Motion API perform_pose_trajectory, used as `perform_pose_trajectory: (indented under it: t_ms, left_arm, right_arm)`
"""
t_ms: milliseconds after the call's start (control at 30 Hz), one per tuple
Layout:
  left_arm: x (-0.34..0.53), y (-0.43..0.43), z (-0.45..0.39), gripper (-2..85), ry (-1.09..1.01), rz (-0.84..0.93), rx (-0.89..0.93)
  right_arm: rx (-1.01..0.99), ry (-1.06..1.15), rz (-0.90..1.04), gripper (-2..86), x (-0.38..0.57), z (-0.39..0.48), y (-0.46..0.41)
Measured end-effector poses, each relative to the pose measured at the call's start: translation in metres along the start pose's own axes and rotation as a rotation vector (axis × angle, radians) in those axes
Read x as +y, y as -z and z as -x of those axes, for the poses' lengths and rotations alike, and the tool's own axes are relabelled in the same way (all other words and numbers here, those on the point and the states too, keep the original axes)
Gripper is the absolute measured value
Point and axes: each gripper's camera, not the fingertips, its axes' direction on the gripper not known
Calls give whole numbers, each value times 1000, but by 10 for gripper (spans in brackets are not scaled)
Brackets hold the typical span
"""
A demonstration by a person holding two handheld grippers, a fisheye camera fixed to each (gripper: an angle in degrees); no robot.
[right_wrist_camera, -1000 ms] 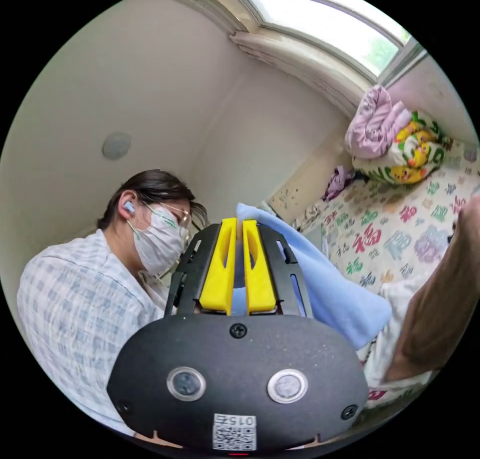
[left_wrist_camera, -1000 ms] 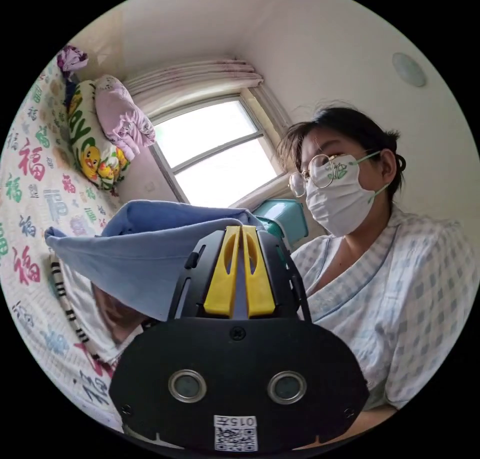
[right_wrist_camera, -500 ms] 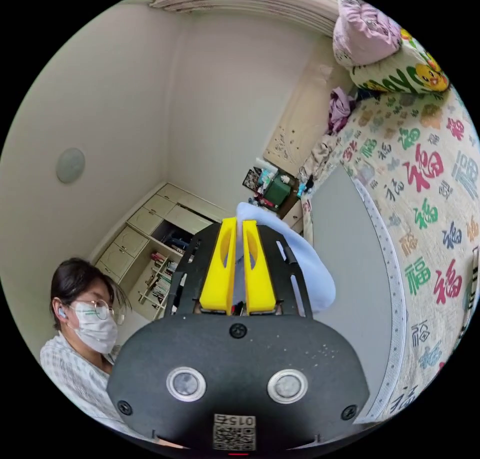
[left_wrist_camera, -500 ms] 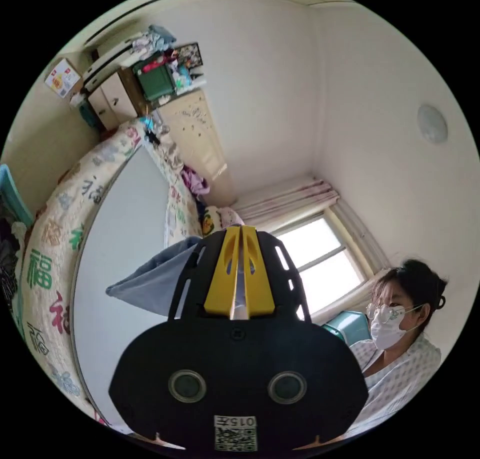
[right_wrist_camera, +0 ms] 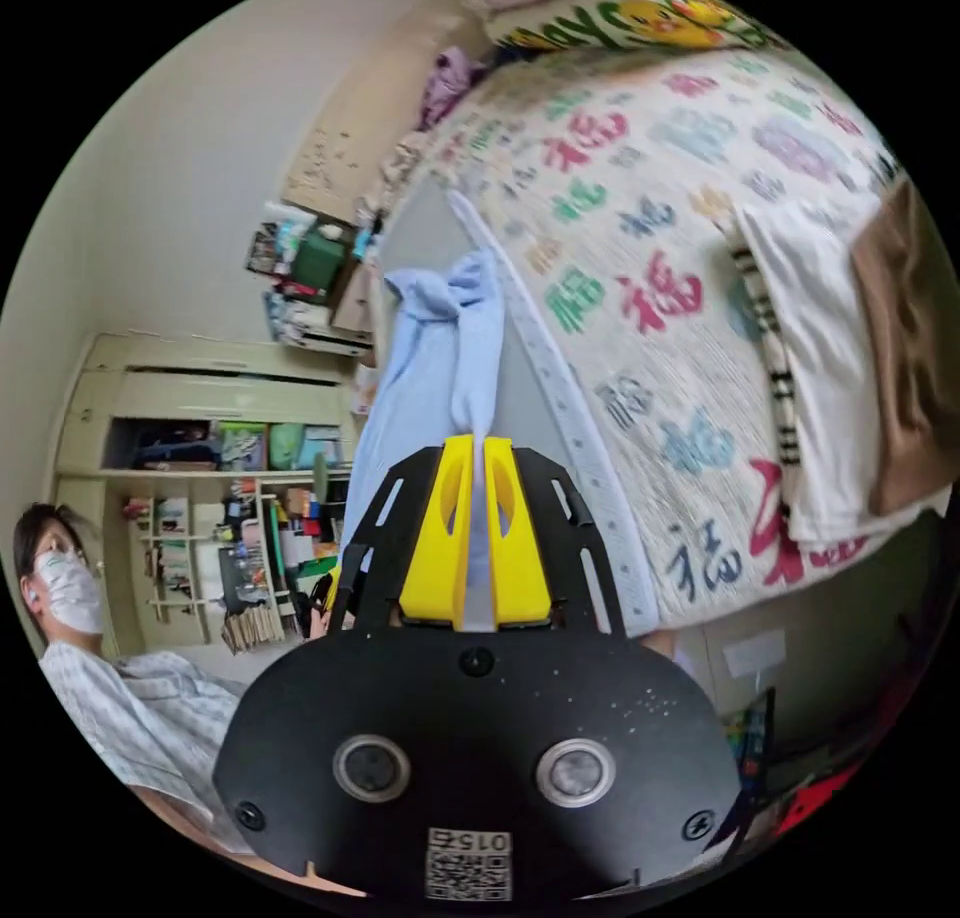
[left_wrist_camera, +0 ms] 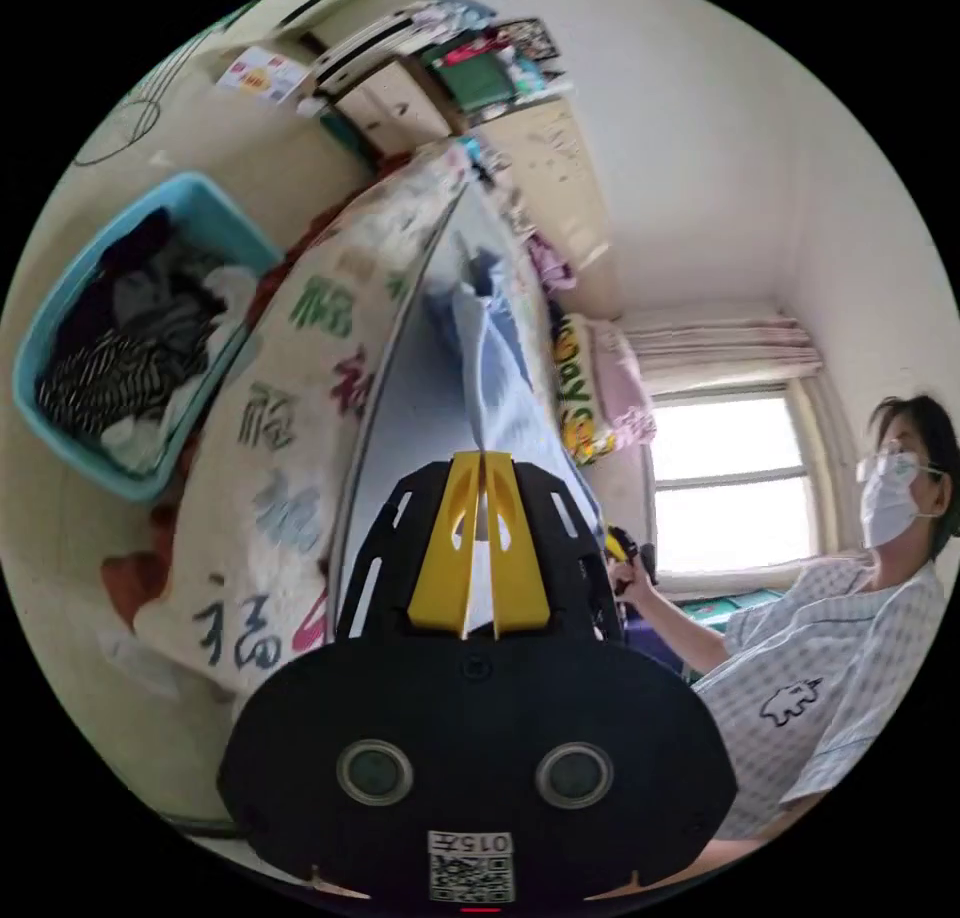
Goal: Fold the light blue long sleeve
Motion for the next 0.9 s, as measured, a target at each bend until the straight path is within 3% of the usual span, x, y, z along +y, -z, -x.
perform_pose_trajectory:
  t_ms: [133, 233, 400, 533, 633, 733, 900]
  left_arm:
    - [68, -40, 67, -9, 184, 188, -156]
    - [94, -67, 82, -8, 206, 322, -289]
    - [90, -81, 87, -7, 254, 296, -326]
    - [74, -106, 71, -7, 181, 394, -427]
    - [68, -120, 62, -6, 172, 421, -480]
    - [65, -133, 53, -6, 182, 432, -535]
    - [67, -159, 37, -2, 236, 435, -693]
  right_arm:
    - [222, -164, 175, 7, 9, -98, -75]
    - [378, -179, 269, 15, 14, -132, -114]
    - [397, -237, 270, 40, 15, -183, -131]
    - [396, -120, 455, 102, 11, -210, -179]
    - [377, -124, 542, 69, 3, -233, -218]
    - [533, -154, 579, 7, -5, -256, -241]
    - [578, -160, 591, -5, -14, -285, -235]
